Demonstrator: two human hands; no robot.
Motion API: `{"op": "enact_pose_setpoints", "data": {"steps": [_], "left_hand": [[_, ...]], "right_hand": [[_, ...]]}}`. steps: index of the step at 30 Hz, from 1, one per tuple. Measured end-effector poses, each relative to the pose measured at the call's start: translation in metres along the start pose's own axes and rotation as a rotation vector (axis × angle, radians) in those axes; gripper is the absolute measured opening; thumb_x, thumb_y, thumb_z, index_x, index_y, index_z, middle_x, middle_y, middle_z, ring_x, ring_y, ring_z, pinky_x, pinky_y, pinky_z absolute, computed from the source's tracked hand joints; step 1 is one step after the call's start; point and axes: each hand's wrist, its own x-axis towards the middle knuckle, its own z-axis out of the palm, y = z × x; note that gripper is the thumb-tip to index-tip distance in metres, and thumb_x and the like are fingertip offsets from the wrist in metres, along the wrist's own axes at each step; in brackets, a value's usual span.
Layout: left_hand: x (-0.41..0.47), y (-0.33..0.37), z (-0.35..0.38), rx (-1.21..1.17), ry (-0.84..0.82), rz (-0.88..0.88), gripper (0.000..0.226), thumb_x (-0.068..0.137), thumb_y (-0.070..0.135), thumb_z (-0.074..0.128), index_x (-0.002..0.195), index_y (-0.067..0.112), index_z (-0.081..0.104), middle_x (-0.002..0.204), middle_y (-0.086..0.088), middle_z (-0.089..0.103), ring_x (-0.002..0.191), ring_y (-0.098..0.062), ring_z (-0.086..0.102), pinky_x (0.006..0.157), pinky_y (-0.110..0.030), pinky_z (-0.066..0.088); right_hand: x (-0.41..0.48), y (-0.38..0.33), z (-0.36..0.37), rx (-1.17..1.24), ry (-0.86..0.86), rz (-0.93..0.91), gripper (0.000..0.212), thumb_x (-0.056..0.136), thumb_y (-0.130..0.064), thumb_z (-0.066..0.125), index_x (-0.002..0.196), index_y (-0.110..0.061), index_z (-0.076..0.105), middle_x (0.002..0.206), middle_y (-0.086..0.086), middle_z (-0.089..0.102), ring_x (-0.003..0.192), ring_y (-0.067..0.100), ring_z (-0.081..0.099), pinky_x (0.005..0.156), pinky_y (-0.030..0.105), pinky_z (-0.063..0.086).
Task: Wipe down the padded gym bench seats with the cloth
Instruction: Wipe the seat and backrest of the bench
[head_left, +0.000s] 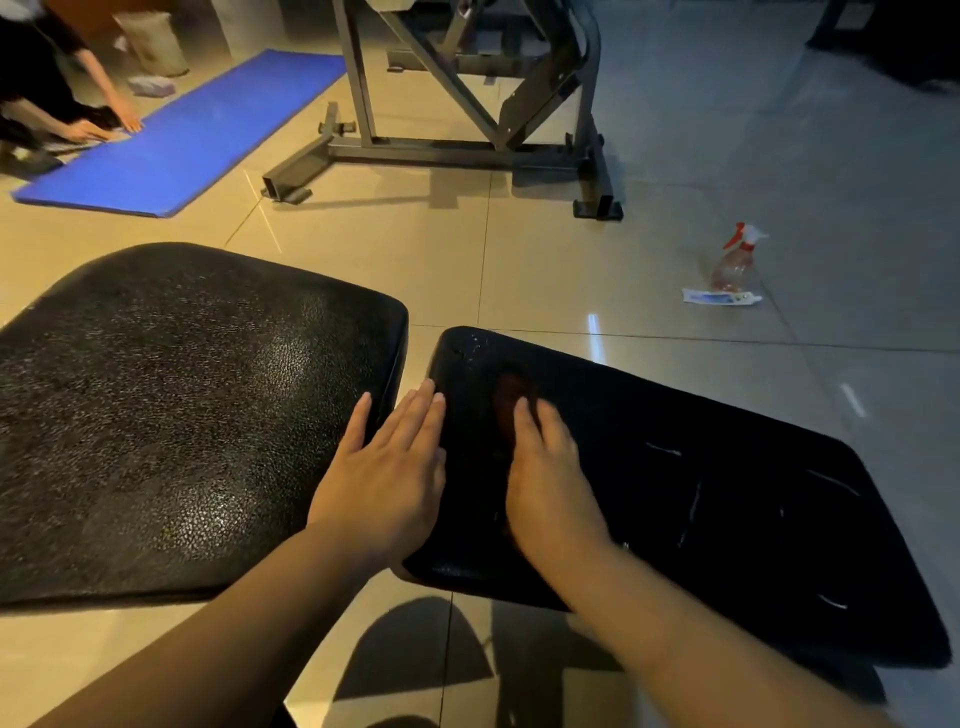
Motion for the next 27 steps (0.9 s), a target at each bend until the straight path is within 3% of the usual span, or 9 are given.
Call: {"op": "enact_pose_setpoints", "data": {"steps": [5, 8, 11, 14, 19, 23, 27], "left_hand": [[0.016, 0.002, 0.001, -0.023, -0.020, 0.045, 0.068, 0.096, 0.045, -0.002, 0.158, 0.020, -0.007, 0.164, 0.003, -0.018, 0.149, -0.007, -0.022, 0.124, -0.044, -0.007], [0.019, 0.002, 0.003, 0.002, -0.028, 0.047, 0.067, 0.096, 0.046, 0.000, 0.157, 0.020, -0.008, 0.165, 0.003, -0.017, 0.149, -0.008, -0.021, 0.124, -0.040, -0.006], [0.017, 0.003, 0.002, 0.004, -0.038, 0.061, 0.067, 0.096, 0.046, 0.000, 0.158, 0.020, -0.006, 0.165, 0.003, -0.016, 0.150, -0.009, -0.020, 0.125, -0.039, -0.004], [0.021, 0.001, 0.000, -0.037, -0.031, 0.087, 0.070, 0.095, 0.047, 0.000, 0.158, 0.019, -0.002, 0.165, 0.002, -0.013, 0.150, -0.009, -0.019, 0.124, -0.035, -0.006], [0.022, 0.000, 0.005, -0.061, -0.008, 0.104, 0.068, 0.098, 0.046, 0.004, 0.158, 0.015, -0.002, 0.165, -0.003, -0.011, 0.151, -0.012, -0.016, 0.124, -0.032, -0.004], [0.023, 0.003, 0.003, -0.088, -0.006, 0.065, 0.073, 0.092, 0.048, -0.006, 0.157, 0.016, -0.011, 0.162, 0.000, -0.022, 0.149, -0.009, -0.023, 0.121, -0.028, -0.012], [0.038, 0.007, 0.006, -0.175, 0.015, 0.012, 0.073, 0.092, 0.047, -0.003, 0.159, 0.016, -0.007, 0.165, 0.000, -0.018, 0.149, -0.009, -0.021, 0.121, -0.027, -0.011]], "right_hand": [[0.001, -0.016, -0.003, -0.008, -0.158, -0.168, 0.072, 0.107, -0.027, 0.042, 0.160, -0.030, -0.008, 0.166, -0.007, -0.017, 0.154, 0.020, -0.014, 0.123, 0.043, 0.008], [0.040, -0.003, -0.013, 0.039, -0.160, -0.094, 0.076, 0.104, -0.016, 0.045, 0.160, -0.026, -0.005, 0.168, -0.001, -0.011, 0.155, 0.025, -0.007, 0.126, 0.046, 0.012], [0.024, 0.021, -0.015, 0.065, -0.094, 0.019, 0.077, 0.103, -0.014, 0.047, 0.160, -0.025, -0.003, 0.167, 0.001, -0.006, 0.155, 0.025, 0.002, 0.125, 0.046, 0.018], [-0.001, 0.015, -0.012, 0.038, -0.078, -0.072, 0.072, 0.106, -0.019, 0.044, 0.160, -0.028, -0.002, 0.167, -0.002, -0.009, 0.155, 0.021, -0.005, 0.124, 0.041, 0.014], [0.083, -0.025, -0.006, 0.045, -0.163, -0.207, 0.077, 0.103, -0.015, 0.048, 0.161, -0.030, 0.000, 0.168, -0.007, -0.008, 0.154, 0.020, -0.012, 0.124, 0.044, 0.006], [0.118, -0.015, -0.008, 0.085, -0.067, -0.114, 0.075, 0.100, -0.009, 0.048, 0.161, -0.024, 0.008, 0.166, -0.001, 0.008, 0.152, 0.025, 0.012, 0.123, 0.047, 0.025], [0.071, 0.001, -0.004, 0.069, 0.035, 0.002, 0.069, 0.103, -0.010, 0.042, 0.161, -0.022, 0.007, 0.166, 0.003, 0.007, 0.154, 0.024, 0.007, 0.125, 0.043, 0.020]]}}
